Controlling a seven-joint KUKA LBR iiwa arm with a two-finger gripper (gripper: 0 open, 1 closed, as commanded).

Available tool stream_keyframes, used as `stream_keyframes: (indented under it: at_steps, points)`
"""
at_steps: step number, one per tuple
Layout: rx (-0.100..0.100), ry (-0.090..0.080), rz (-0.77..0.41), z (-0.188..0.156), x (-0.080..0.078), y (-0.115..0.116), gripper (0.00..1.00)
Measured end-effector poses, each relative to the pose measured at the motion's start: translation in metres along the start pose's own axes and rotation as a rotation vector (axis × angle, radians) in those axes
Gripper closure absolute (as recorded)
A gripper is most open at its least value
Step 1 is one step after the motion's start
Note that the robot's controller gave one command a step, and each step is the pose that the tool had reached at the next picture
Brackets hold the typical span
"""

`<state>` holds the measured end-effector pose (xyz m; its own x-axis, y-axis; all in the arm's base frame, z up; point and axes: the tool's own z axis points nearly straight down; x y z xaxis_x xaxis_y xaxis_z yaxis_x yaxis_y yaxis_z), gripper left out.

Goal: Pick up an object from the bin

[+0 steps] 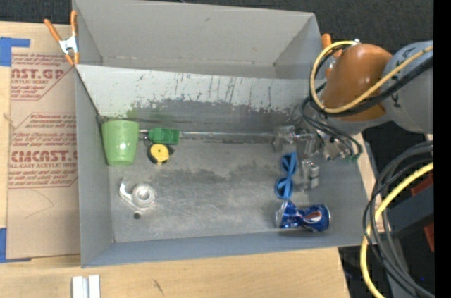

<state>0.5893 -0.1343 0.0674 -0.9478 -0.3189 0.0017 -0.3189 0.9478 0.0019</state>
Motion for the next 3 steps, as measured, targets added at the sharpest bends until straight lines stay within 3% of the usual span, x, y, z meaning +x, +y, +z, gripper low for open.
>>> stream_keyframes:
  at_steps: [1,2,3]
  points:
    - [0.002,-0.003,0.001,-0.003,-0.001,-0.001,1.00]
    - [0.006,-0.010,-0.022,-0.081,0.004,0.014,1.00]
    - [0.008,-0.013,-0.039,-0.178,-0.008,0.032,1.00]
